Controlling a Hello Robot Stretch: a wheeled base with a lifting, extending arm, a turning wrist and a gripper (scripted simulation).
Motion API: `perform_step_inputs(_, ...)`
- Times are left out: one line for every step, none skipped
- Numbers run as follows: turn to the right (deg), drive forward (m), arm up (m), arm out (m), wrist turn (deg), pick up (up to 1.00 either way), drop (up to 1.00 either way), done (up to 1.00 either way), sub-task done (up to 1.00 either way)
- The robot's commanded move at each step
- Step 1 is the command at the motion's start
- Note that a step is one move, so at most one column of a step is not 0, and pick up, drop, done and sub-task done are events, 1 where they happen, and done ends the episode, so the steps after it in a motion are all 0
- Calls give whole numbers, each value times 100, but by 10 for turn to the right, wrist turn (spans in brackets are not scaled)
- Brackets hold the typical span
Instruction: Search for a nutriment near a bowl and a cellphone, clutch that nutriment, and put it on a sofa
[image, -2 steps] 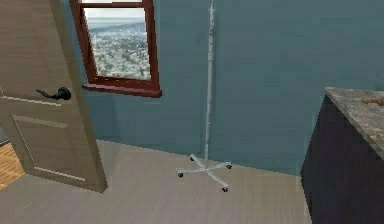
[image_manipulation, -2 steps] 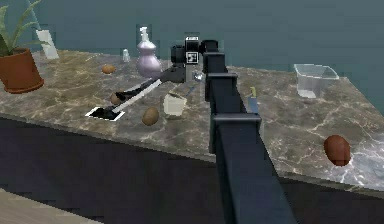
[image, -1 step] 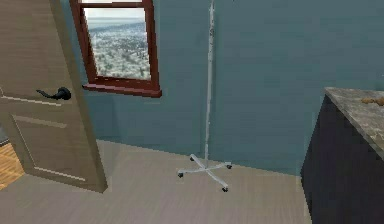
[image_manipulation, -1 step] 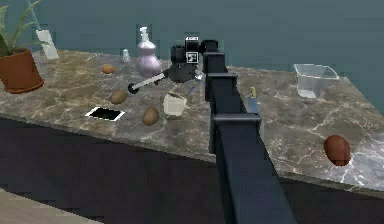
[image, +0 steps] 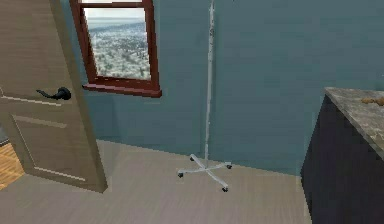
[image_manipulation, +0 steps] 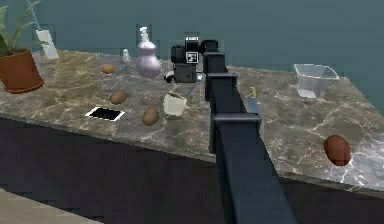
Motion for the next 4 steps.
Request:
perform_step_inputs(0, 0, -10, 0, 0, 0, 0, 0, 0)
perform_step_inputs(0, 0, 0, 0, 0, 100, 0, 0, 0)
perform_step_inputs(0, 0, 10, 0, 0, 0, 0, 0, 0)
perform_step_inputs(0, 0, 0, 0, -450, 0, 0, 0, 0)
